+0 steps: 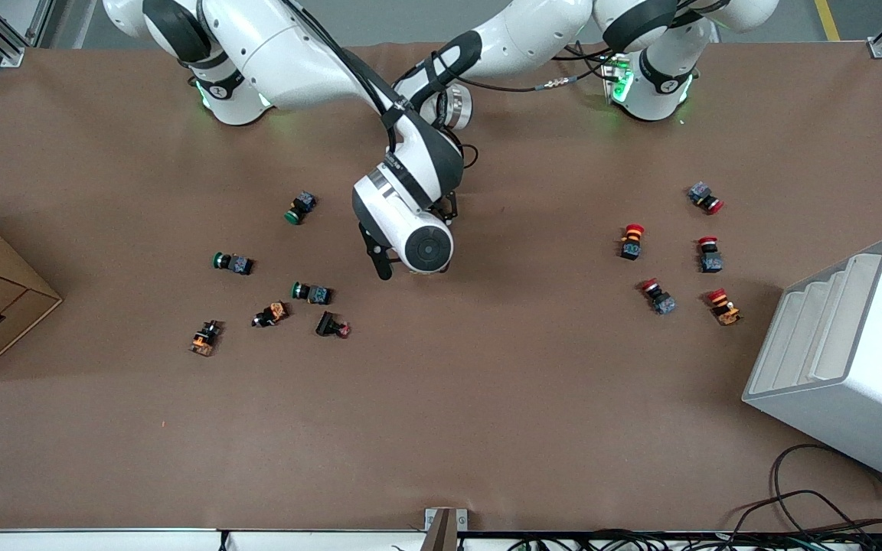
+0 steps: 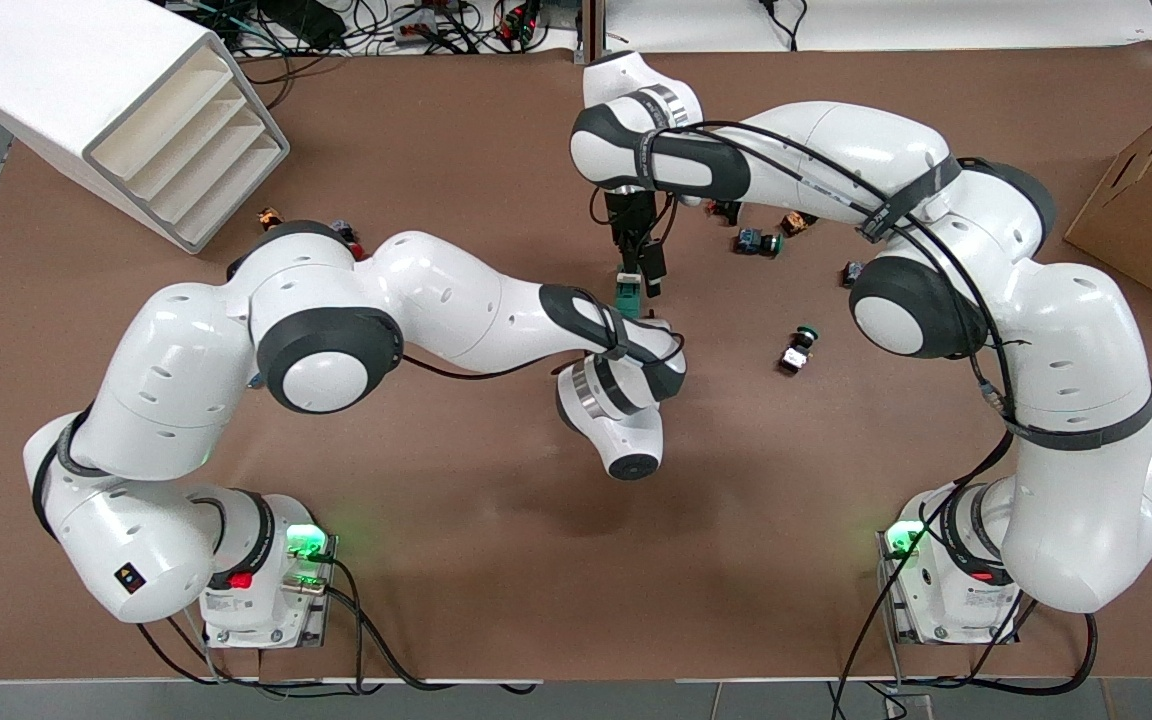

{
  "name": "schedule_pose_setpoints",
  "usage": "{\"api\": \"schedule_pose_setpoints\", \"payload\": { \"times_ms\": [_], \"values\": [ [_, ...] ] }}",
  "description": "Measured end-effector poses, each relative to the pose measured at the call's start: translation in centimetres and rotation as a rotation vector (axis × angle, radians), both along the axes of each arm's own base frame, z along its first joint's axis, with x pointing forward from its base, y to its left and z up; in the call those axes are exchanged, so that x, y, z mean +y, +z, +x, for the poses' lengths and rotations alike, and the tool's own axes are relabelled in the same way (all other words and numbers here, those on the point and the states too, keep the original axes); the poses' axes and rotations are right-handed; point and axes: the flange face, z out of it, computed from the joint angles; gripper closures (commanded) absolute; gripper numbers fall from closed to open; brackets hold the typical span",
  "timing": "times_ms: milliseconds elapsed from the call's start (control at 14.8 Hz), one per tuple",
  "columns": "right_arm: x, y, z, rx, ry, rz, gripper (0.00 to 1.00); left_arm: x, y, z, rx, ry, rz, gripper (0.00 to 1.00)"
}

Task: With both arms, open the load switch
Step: 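Press the white lever down into the switch with the right gripper, then withdraw the right gripper to rest while the left gripper lifts off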

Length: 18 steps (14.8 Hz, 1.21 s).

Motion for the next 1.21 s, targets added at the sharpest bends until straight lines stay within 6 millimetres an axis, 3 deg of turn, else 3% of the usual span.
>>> {"api": "schedule_pose_setpoints", "payload": {
  "times_ms": [472,1212],
  "values": [
    [0.5,-0.3,-0.8,0.017,0.012,0.0,0.0,-0.1,0.0,0.1,0.0,0.001,-0.001,0.01],
    [0.4,-3.5,-2.9,0.05,0.023,-0.03,0.0,-0.1,0.0,0.1,0.0,0.002,-0.002,0.01]
  ]
}}
